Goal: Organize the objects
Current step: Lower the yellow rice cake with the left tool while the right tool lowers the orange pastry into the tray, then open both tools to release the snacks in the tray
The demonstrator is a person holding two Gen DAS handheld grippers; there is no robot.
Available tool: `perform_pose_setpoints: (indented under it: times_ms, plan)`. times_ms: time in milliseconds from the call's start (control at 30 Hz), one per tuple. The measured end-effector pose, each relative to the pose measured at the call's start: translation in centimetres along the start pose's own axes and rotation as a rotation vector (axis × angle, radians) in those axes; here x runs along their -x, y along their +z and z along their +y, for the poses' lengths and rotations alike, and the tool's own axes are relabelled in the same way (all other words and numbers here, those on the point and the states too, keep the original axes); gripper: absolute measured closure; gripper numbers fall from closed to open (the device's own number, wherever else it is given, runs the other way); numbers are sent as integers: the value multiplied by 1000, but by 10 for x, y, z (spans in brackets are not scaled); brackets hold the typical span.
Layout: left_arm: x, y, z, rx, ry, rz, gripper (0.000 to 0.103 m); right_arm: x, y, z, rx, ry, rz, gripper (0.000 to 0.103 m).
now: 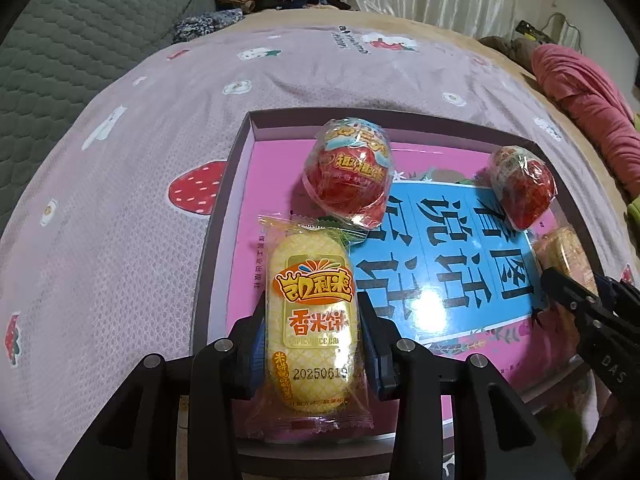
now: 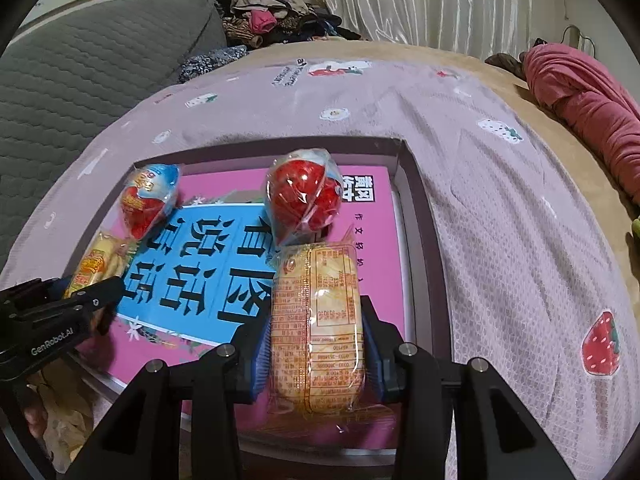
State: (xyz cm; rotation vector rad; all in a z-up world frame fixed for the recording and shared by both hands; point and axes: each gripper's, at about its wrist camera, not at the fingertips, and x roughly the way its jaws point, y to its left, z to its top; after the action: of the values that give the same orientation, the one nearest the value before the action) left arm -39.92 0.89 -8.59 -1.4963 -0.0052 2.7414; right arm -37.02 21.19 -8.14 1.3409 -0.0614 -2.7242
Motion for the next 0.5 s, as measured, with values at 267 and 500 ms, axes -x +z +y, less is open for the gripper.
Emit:
perform_pose_setpoints:
  times_ms: [267,500]
  plan:
    - [0,3,2,8,-6,5,44,-2,0,-1,-4,-4,6,55]
    - [9,4,5,22,-11,-10,37,6,2,-2,-15,-1,-21,48]
